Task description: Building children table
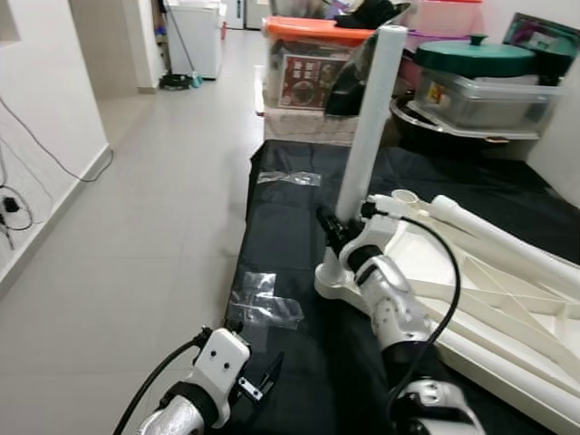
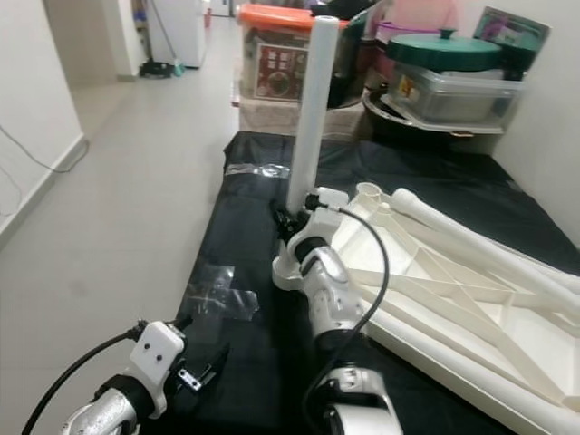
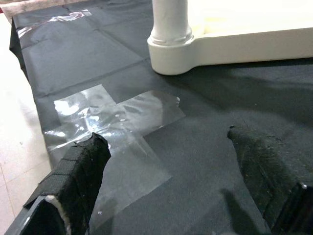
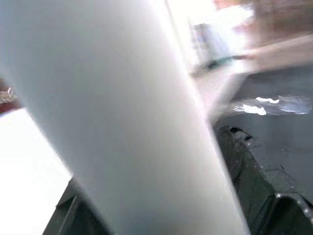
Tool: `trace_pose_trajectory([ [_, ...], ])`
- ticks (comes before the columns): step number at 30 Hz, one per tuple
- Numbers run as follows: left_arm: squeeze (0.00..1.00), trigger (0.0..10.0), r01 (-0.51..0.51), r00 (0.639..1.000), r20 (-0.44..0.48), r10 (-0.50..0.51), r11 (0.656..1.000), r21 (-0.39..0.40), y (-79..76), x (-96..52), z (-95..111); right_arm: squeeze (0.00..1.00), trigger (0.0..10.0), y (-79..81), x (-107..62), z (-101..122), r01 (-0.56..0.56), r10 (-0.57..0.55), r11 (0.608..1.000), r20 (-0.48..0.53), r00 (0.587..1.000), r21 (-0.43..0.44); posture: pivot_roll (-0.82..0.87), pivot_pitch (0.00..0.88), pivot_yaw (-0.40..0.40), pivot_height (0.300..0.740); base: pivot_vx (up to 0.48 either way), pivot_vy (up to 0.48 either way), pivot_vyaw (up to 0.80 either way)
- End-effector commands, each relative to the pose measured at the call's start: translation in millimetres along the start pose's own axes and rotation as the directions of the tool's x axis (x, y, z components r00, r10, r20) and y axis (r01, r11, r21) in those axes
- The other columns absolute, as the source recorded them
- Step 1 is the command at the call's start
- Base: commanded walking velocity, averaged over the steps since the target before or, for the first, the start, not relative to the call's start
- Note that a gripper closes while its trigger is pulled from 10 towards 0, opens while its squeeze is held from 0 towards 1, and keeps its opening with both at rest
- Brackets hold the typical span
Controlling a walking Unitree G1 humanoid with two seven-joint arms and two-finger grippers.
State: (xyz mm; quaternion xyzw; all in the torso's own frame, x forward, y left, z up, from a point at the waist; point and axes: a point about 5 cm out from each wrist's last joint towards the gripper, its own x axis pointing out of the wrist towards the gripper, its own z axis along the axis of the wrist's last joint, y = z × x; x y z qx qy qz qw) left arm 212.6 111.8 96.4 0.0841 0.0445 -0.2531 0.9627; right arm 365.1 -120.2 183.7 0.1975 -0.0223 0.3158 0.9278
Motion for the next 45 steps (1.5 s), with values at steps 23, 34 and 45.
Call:
trace_pose_trajectory([
  [23,0.0,10.0,0.01,1.0,-0.015,-0.01,1.0,-0.005,-5.3,-1.7,-5,0.0,0.0,14.2,15.1,-26,-0.481,0.34,0.844,-0.457,0.822,-0.237,0.17,0.0,-0.106,0.74,0.0,0.0,0.0],
  [34,0.0,10.0,0.017,1.0,-0.012,-0.017,1.0,-0.009,-3.8,-0.5,-4,0.0,0.0,-40.8,-0.3,-10,0.412,-0.48,0.832,-0.108,0.87,-0.372,0.14,0.0,-0.084,0.74,0.0,0.0,0.0],
  [45,0.0,10.0,0.016,1.0,-0.014,-0.016,1.0,0.001,-1.7,-0.5,-4,0.0,10.0,19.3,-6.0,-25,0.675,-0.654,0.724,0.169,0.737,-0.145,0.15,0.0,-0.085,0.74,0.0,0.0,0.0],
])
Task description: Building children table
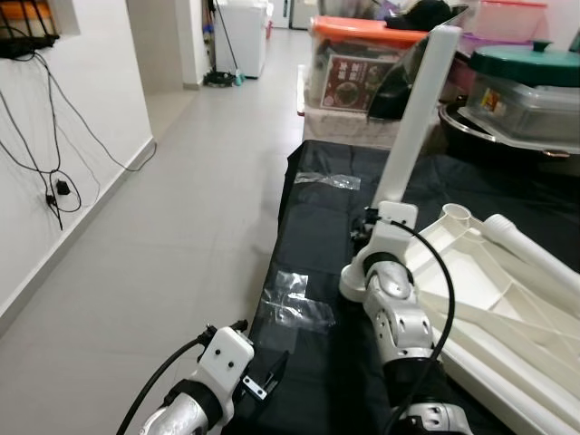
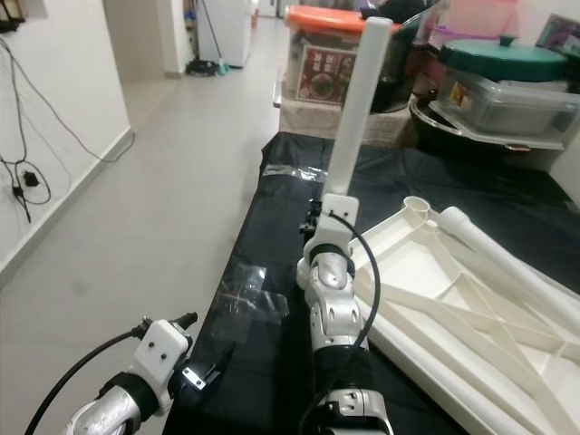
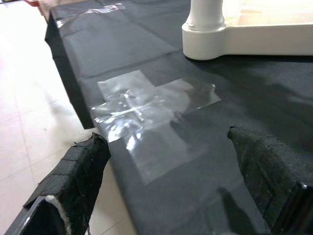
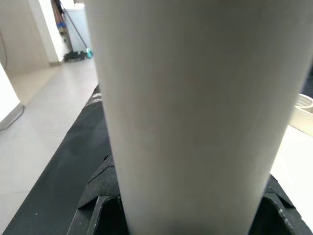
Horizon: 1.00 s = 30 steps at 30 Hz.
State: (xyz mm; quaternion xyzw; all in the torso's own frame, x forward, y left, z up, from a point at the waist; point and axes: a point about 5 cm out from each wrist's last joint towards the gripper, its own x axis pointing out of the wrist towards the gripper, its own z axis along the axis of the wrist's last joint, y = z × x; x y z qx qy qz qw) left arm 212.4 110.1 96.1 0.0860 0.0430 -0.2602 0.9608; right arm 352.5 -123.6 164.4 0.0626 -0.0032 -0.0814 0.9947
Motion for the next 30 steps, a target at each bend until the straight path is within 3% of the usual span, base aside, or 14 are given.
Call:
trace_pose_trajectory([
  [1,0.0,10.0,0.0,1.0,-0.016,0.0,1.0,-0.004,0.0,-1.4,-4,1.0,10.0,24.9,-6.9,0,-0.118,0.111,0.985,0.068,0.992,0.121,0.15,0.0,-0.085,0.74,0.0,0.0,0.0],
  [4,0.0,10.0,-0.001,1.0,-0.016,0.001,1.0,-0.005,0.2,-1.5,-4,1.0,10.0,25.2,-2.3,-2,-0.172,0.163,0.975,0.072,0.984,0.138,0.15,0.0,-0.084,0.74,0.0,0.0,0.0],
  [5,0.0,10.0,0.0,1.0,-0.017,0.0,1.0,-0.004,0.3,-1.6,-4,0.04,10.0,22.8,2.0,-2,-0.212,0.203,0.963,0.07,0.977,0.167,0.15,0.0,-0.084,0.74,0.0,0.0,0.0],
  [12,0.0,10.0,0.003,1.0,-0.017,-0.003,1.0,-0.006,0.5,-0.9,-4,0.0,10.0,15.0,11.1,-1,-0.494,0.51,0.827,0.01,0.86,0.266,0.15,0.0,-0.082,0.74,0.0,0.0,0.0],
  [14,0.0,10.0,0.005,1.0,-0.017,-0.005,1.0,-0.006,0.6,-0.4,-4,0.0,10.0,9.8,10.0,-1,-0.685,0.709,0.685,-0.014,0.705,0.248,0.15,0.0,-0.083,0.74,0.0,0.0,0.0],
  [16,0.0,10.0,0.006,1.0,-0.016,-0.007,1.0,-0.006,0.5,-0.2,-4,0.0,10.0,8.0,7.8,-1,-0.761,0.788,0.602,-0.027,0.615,0.241,0.15,0.0,-0.083,0.74,0.0,0.0,0.0],
  [18,0.0,10.0,0.006,1.0,-0.016,-0.007,1.0,-0.006,0.5,-0.2,-4,0.0,10.0,8.0,7.8,-1,-0.761,0.788,0.602,-0.027,0.615,0.241,0.15,0.0,-0.083,0.74,0.0,0.0,0.0],
  [19,0.0,10.0,0.007,1.0,-0.016,-0.007,1.0,-0.005,0.4,0.0,-4,0.0,10.0,8.2,3.5,-1,-0.849,0.876,0.479,-0.057,0.479,0.224,0.15,0.0,-0.085,0.74,0.0,0.0,0.0],
  [22,0.0,10.0,0.007,1.0,-0.016,-0.007,1.0,-0.005,0.4,0.0,-4,0.0,10.0,8.2,3.5,-1,-0.849,0.876,0.479,-0.057,0.479,0.224,0.15,0.0,-0.085,0.74,0.0,0.0,0.0],
  [23,0.0,10.0,0.007,1.0,-0.016,-0.007,1.0,-0.004,0.3,0.0,-4,0.0,10.0,10.4,-2.3,-3,-0.913,0.938,0.346,-0.093,0.334,0.215,0.15,0.0,-0.083,0.74,0.0,0.0,0.0],
  [24,0.0,10.0,0.007,1.0,-0.016,-0.007,1.0,-0.004,0.3,0.0,-4,0.0,10.0,10.4,-2.3,-3,-0.913,0.938,0.346,-0.093,0.334,0.215,0.15,0.0,-0.083,0.74,0.0,0.0,0.0],
  [26,0.0,10.0,0.004,1.0,-0.016,-0.004,1.0,-0.004,0.2,0.2,-4,0.0,10.0,19.1,-10.5,-6,-0.966,0.982,0.145,-0.148,0.115,0.215,0.15,0.0,-0.086,0.74,0.0,0.0,0.0],
  [27,0.0,10.0,0.004,1.0,-0.016,-0.004,1.0,-0.004,0.2,0.2,-4,0.0,10.0,19.1,-10.5,-6,-0.966,0.982,0.145,-0.148,0.115,0.215,0.15,0.0,-0.086,0.74,0.0,0.0,0.0],
  [30,0.0,10.0,0.002,1.0,-0.015,-0.002,1.0,-0.004,-0.1,0.0,-4,0.0,10.0,33.9,-15.6,-8,-0.975,0.984,0.017,-0.177,-0.023,0.22,0.16,0.0,-0.087,0.74,0.0,0.0,0.0],
])
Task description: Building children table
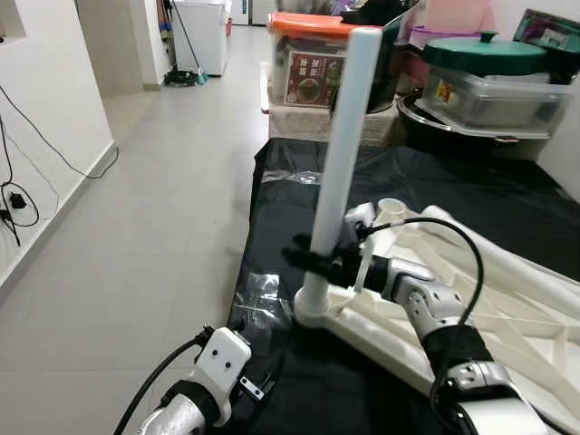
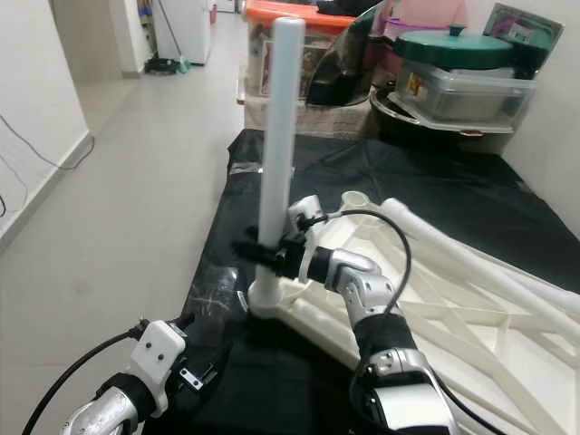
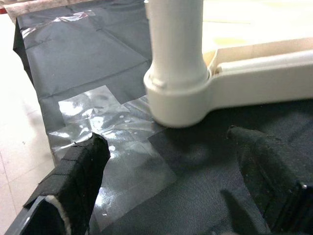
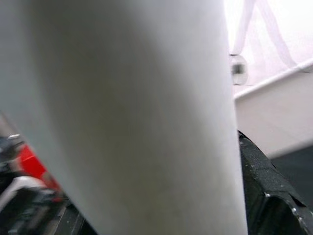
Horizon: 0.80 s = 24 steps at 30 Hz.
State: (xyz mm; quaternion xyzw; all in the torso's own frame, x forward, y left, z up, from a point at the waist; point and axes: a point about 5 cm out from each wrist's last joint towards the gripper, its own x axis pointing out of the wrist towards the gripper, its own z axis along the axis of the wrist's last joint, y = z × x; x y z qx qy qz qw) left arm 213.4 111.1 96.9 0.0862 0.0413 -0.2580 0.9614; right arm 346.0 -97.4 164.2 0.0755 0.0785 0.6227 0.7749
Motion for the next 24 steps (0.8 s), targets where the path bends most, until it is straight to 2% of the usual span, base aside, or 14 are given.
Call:
trace_pose_trajectory([
  [1,0.0,10.0,0.007,1.0,-0.018,-0.008,1.0,-0.004,-1.6,-0.3,-4,0.0,2.4,5.2,12.5,-4,-0.08,0.08,0.997,-0.049,0.996,-0.001,0.16,0.0,-0.087,0.74,0.0,0.0,0.0],
  [3,0.0,10.0,0.007,1.0,-0.018,-0.008,1.0,-0.004,-1.6,-0.3,-4,0.0,2.4,5.2,12.5,-4,-0.08,0.08,0.997,-0.049,0.996,-0.001,0.16,0.0,-0.087,0.74,0.0,0.0,0.0],
  [4,0.0,10.0,0.008,1.0,-0.018,-0.008,1.0,-0.005,-1.9,-0.5,-4,0.0,0.0,4.9,14.9,-3,-0.074,0.073,0.997,-0.052,0.996,-0.019,0.16,0.0,-0.089,0.74,0.0,0.0,0.0],
  [7,0.0,10.0,0.008,1.0,-0.018,-0.008,1.0,-0.006,-2.2,-0.6,-4,0.0,0.0,0.4,19.3,-1,-0.001,0.0,0.999,-0.036,0.999,-0.05,0.16,0.0,-0.089,0.74,0.0,0.0,0.0],
  [9,0.0,10.0,0.006,1.0,-0.018,-0.006,1.0,-0.009,-2.6,-0.7,-4,0.0,0.0,-20.8,22.4,5,0.358,-0.357,0.931,0.023,0.934,-0.074,0.15,0.0,-0.092,0.74,0.0,0.0,0.0],
  [11,0.0,10.0,0.006,1.0,-0.018,-0.006,1.0,-0.009,-2.6,-0.7,-4,0.0,0.0,-20.8,22.4,5,0.358,-0.357,0.931,0.023,0.934,-0.074,0.15,0.0,-0.092,0.74,0.0,0.0,0.0],
  [12,0.0,10.0,0.005,1.0,-0.018,-0.006,1.0,-0.01,-2.6,-0.7,-4,0.0,0.0,-27.3,21.1,6,0.467,-0.466,0.882,0.036,0.884,-0.061,0.15,0.0,-0.092,0.74,0.0,0.0,0.0],
  [13,0.0,10.0,0.005,1.0,-0.018,-0.006,1.0,-0.01,-2.6,-0.7,-4,0.0,0.0,-27.3,21.1,6,0.467,-0.466,0.882,0.036,0.884,-0.061,0.15,0.0,-0.092,0.74,0.0,0.0,0.0],
  [15,0.0,10.0,0.006,1.0,-0.018,-0.006,1.0,-0.011,-2.4,-0.7,-4,0.0,0.0,-41.0,10.7,4,0.703,-0.702,0.711,0.04,0.711,-0.021,0.15,0.0,-0.088,0.74,0.0,0.0,0.0],
  [17,0.0,10.0,0.008,1.0,-0.018,-0.008,1.0,-0.012,-2.0,-0.4,-4,0.0,0.0,-49.9,-4.4,0,0.877,-0.877,0.479,0.043,0.478,0.024,0.14,0.0,-0.084,0.74,0.0,0.0,0.0],
  [18,0.0,10.0,0.008,1.0,-0.018,-0.008,1.0,-0.012,-2.0,-0.4,-4,0.0,0.0,-49.9,-4.4,0,0.877,-0.877,0.479,0.043,0.478,0.024,0.14,0.0,-0.084,0.74,0.0,0.0,0.0],
  [20,0.0,10.0,0.012,1.0,-0.018,-0.012,1.0,-0.011,-1.5,0.4,-4,0.0,0.0,-50.5,-15.3,-3,0.958,-0.961,0.273,0.074,0.268,0.082,0.15,0.0,-0.083,0.74,0.0,0.0,0.0],
  [23,0.0,10.0,0.012,1.0,-0.018,-0.012,1.0,-0.01,-1.3,0.5,-4,0.0,0.0,-48.2,-13.1,-2,0.968,-0.974,0.22,0.091,0.21,0.119,0.15,0.0,-0.081,0.74,0.0,0.0,0.0],
  [24,0.0,10.0,0.01,1.0,-0.019,-0.01,1.0,-0.008,-0.9,0.7,-5,0.0,0.0,-42.9,-6.4,0,0.972,-0.984,0.155,0.115,0.136,0.177,0.15,0.0,-0.082,0.74,0.0,0.0,0.0],
])
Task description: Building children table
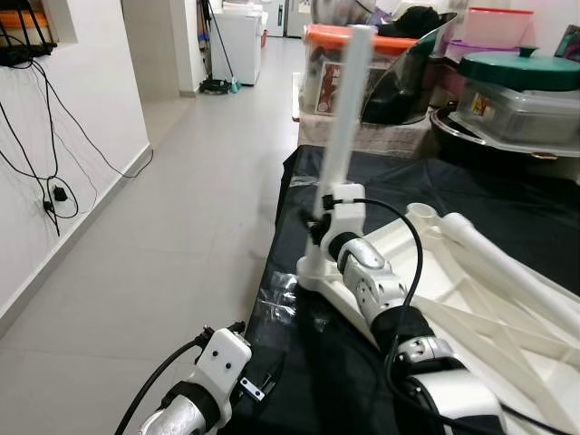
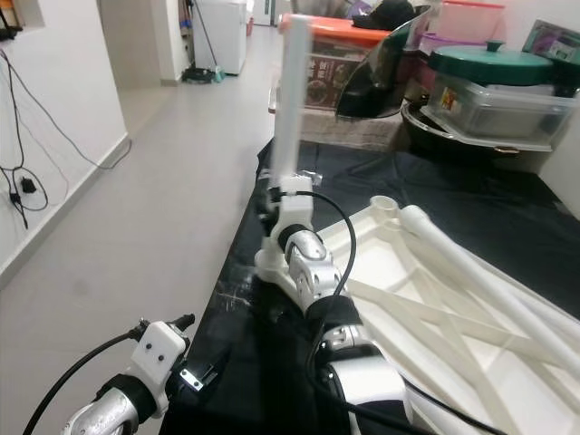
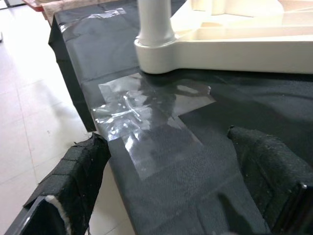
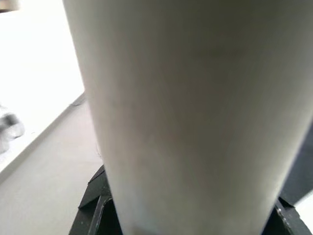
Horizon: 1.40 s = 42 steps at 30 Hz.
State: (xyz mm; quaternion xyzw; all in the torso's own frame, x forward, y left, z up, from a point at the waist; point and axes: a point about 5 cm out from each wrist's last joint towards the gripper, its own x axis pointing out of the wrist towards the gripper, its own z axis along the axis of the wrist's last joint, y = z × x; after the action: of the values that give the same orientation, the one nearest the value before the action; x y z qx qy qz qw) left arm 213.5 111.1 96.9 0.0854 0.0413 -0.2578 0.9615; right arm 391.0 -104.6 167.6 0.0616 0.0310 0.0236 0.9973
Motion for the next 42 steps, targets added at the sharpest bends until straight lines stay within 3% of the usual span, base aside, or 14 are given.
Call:
trace_pose_trajectory([
  [1,0.0,10.0,0.011,1.0,-0.019,-0.011,1.0,-0.006,-0.9,0.7,-5,0.0,0.0,-9.4,-5.1,-12,0.136,-0.135,0.989,-0.028,0.991,0.065,0.15,0.0,-0.082,0.74,0.0,0.0,0.0],
  [2,0.0,10.0,0.009,1.0,-0.019,-0.009,1.0,-0.005,-0.7,0.8,-4,0.0,10.0,-0.3,-5.7,-11,0.126,-0.125,0.988,-0.017,0.992,0.083,0.15,0.0,-0.084,0.74,0.0,0.0,0.0],
  [3,0.0,10.0,0.008,1.0,-0.019,-0.008,1.0,-0.005,-0.6,0.9,-4,0.0,10.0,5.9,-5.7,-11,0.11,-0.11,0.99,-0.012,0.994,0.091,0.15,0.0,-0.084,0.74,0.0,0.0,0.0],
  [4,0.0,10.0,0.007,1.0,-0.019,-0.008,1.0,-0.004,-0.6,1.0,-4,1.0,10.0,15.8,-6.2,-10,0.057,-0.057,0.993,0.004,0.998,0.105,0.15,0.0,-0.086,0.74,0.0,0.0,0.0],
  [6,0.0,10.0,0.005,1.0,-0.019,-0.005,1.0,-0.002,-0.6,1.0,-4,1.0,10.0,26.7,-8.2,-10,0.012,-0.015,0.994,0.025,1.0,0.112,0.15,0.0,-0.088,0.74,0.0,0.0,0.0],
  [9,0.0,10.0,0.004,1.0,-0.018,-0.004,1.0,-0.002,-0.5,1.0,-4,1.0,10.0,29.4,-9.5,-10,0.013,-0.016,0.994,0.031,0.999,0.109,0.15,0.0,-0.088,0.74,0.0,0.0,0.0],
  [10,0.0,10.0,0.002,1.0,-0.019,-0.002,1.0,-0.002,-0.6,1.1,-4,0.2,10.0,29.5,-11.5,-10,0.004,-0.009,0.996,0.049,0.999,0.093,0.15,0.0,-0.089,0.74,0.0,0.0,0.0],
  [12,0.0,10.0,0.002,1.0,-0.019,-0.002,1.0,-0.002,-0.6,1.1,-4,0.2,10.0,29.5,-11.5,-10,0.004,-0.009,0.996,0.049,0.999,0.093,0.15,0.0,-0.089,0.74,0.0,0.0,0.0],
  [13,0.0,10.0,0.001,1.0,-0.018,-0.001,1.0,-0.003,-0.7,1.1,-4,0.0,10.0,28.4,-15.0,-10,-0.008,0.002,0.997,0.074,0.997,0.075,0.15,0.0,-0.09,0.74,0.0,0.0,0.0],
  [15,0.0,10.0,0.0,1.0,-0.018,-0.001,1.0,-0.004,-0.8,1.2,-4,0.0,10.0,23.8,-20.3,-11,-0.03,0.023,0.997,0.094,0.995,0.065,0.14,0.0,-0.087,0.74,0.0,0.0,0.0],
  [19,0.0,10.0,-0.001,1.0,-0.017,0.001,1.0,-0.007,0.2,1.5,-5,0.0,10.0,0.6,-48.7,-19,-0.128,0.125,0.992,0.144,0.982,0.007,0.12,0.0,-0.084,0.74,0.0,0.0,0.0],
  [28,0.0,10.0,-0.025,0.999,-0.023,0.025,1.0,0.003,4.9,2.6,-6,0.0,10.0,-33.3,-100.5,-44,-0.112,0.119,0.991,0.115,0.986,-0.07,0.11,0.0,-0.067,0.74,0.0,0.0,0.0],
  [36,0.0,10.0,-0.057,0.997,-0.041,0.059,0.997,0.043,8.0,3.2,-8,0.0,10.0,-26.0,-114.4,-50,-0.109,0.116,0.992,0.113,0.987,-0.065,0.11,0.0,-0.064,0.74,0.0,0.0,-0.14],
  [42,0.0,10.0,-0.065,0.996,-0.059,0.07,0.995,0.08,9.6,5.2,-11,0.0,10.0,-19.8,-119.3,-52,-0.107,0.117,0.99,0.108,0.987,-0.094,0.11,0.0,-0.063,0.74,0.0,-0.456,-0.53],
])
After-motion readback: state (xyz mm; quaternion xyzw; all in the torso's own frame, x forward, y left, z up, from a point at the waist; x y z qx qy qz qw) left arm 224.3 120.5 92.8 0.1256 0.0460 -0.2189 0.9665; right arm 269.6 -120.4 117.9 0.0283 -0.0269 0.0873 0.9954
